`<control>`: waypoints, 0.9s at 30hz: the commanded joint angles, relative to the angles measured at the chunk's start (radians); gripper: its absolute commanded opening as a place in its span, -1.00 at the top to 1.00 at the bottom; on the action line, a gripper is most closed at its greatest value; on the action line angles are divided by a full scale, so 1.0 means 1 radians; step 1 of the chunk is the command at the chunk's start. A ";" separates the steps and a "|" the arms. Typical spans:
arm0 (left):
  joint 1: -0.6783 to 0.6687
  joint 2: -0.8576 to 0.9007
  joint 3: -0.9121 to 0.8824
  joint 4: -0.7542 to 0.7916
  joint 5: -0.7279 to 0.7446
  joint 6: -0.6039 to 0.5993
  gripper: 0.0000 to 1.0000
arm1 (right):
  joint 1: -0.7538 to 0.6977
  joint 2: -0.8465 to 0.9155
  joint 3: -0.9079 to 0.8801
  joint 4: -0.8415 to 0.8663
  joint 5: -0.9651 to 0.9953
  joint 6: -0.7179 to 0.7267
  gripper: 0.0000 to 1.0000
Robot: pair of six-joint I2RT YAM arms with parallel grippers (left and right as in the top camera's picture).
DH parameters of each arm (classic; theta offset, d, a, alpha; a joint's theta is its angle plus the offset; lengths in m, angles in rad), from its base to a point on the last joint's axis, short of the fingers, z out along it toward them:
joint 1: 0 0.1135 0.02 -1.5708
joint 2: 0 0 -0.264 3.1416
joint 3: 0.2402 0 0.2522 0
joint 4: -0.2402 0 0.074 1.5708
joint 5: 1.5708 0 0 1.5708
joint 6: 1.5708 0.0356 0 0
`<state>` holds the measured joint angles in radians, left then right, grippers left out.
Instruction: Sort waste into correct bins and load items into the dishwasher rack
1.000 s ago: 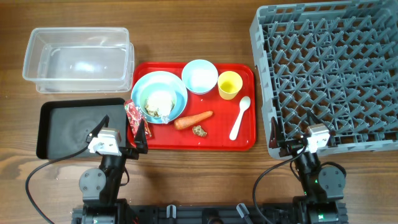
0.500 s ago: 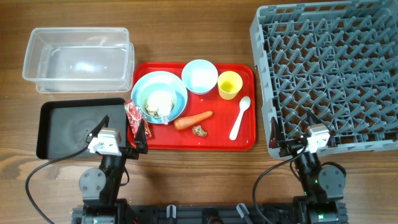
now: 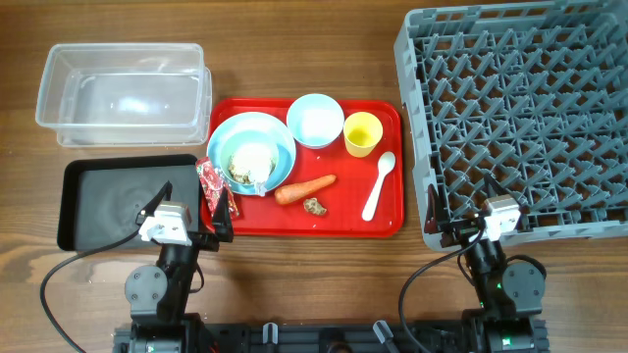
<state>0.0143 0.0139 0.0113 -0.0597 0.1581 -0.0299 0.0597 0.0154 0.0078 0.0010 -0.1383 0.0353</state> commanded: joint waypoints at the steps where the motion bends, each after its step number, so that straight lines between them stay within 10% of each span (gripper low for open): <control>1: 0.005 -0.001 -0.006 -0.001 0.006 0.016 -1.00 | -0.001 -0.002 0.001 0.003 -0.013 -0.009 -0.99; 27: 0.005 0.009 0.010 -0.009 0.006 -0.091 -1.00 | -0.001 0.006 0.060 -0.034 -0.013 0.151 -0.99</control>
<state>0.0143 0.0147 0.0113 -0.0593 0.1585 -0.0486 0.0597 0.0158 0.0097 -0.0074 -0.1387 0.1360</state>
